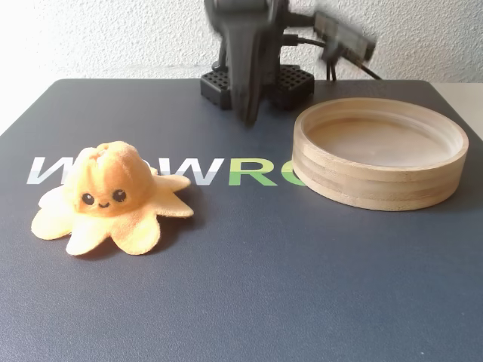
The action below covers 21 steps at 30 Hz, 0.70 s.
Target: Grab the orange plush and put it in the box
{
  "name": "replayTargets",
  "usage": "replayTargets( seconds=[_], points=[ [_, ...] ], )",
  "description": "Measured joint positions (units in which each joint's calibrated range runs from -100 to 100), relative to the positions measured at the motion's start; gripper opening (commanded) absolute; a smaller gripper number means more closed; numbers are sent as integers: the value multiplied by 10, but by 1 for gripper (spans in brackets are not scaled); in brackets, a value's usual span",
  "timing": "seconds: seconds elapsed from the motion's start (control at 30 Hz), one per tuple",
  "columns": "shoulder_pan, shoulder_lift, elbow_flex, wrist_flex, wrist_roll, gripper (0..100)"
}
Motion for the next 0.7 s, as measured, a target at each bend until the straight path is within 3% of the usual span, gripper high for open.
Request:
replayTargets(
  seconds=[0.13,0.27,0.53,0.7],
  points=[
    [7,73,-67,-9,-20,5],
    [28,247,-171,-15,-29,7],
    [129,647,-423,15,-31,46],
    [163,804,-524,24,-32,50]
  ],
)
